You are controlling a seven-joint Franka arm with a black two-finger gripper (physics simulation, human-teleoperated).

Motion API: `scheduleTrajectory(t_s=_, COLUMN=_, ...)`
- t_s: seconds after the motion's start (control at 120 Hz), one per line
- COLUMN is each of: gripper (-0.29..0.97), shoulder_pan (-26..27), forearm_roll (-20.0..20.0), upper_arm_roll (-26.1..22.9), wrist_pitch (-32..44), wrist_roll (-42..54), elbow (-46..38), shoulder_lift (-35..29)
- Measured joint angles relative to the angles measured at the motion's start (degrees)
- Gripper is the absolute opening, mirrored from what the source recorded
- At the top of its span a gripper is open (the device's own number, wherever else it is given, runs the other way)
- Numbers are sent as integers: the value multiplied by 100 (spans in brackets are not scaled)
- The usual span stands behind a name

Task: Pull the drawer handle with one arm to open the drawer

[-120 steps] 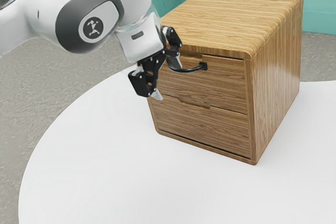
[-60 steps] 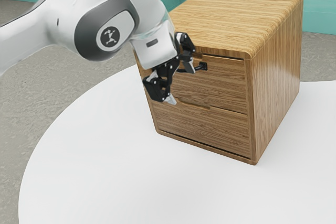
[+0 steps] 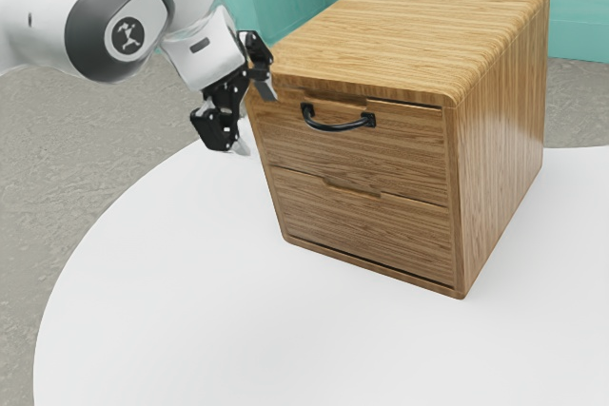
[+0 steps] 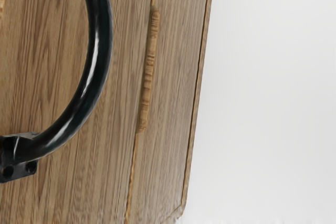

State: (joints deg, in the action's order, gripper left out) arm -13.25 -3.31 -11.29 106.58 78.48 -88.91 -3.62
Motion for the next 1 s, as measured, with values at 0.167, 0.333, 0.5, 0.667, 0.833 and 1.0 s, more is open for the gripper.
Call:
scheduleTrajectory(t_s=0.167, gripper=68, shoulder_pan=805, forearm_roll=50, upper_arm_roll=312, wrist_pitch=-11, wrist_roll=-1, elbow=-84, shoulder_lift=-133)
scheduleTrajectory(t_s=0.333, gripper=68, shoulder_pan=773, forearm_roll=132, upper_arm_roll=424, wrist_pitch=-7, wrist_roll=-1, elbow=-83, shoulder_lift=-93)
scheduleTrajectory(t_s=0.5, gripper=68, shoulder_pan=795, forearm_roll=244, upper_arm_roll=283, wrist_pitch=-2, wrist_roll=1, elbow=-55, shoulder_lift=-112)
scheduleTrajectory(t_s=0.667, gripper=68, shoulder_pan=825, forearm_roll=311, upper_arm_roll=268, wrist_pitch=79, wrist_roll=1, elbow=-42, shoulder_lift=15)
scheduleTrajectory(t_s=0.833, gripper=68, shoulder_pan=768, forearm_roll=393, upper_arm_roll=267, wrist_pitch=165, wrist_roll=-2, elbow=-57, shoulder_lift=62)
scheduleTrajectory(t_s=1.0, gripper=68, shoulder_pan=789, forearm_roll=438, upper_arm_roll=267, wrist_pitch=296, wrist_roll=-11, elbow=-85, shoulder_lift=206)
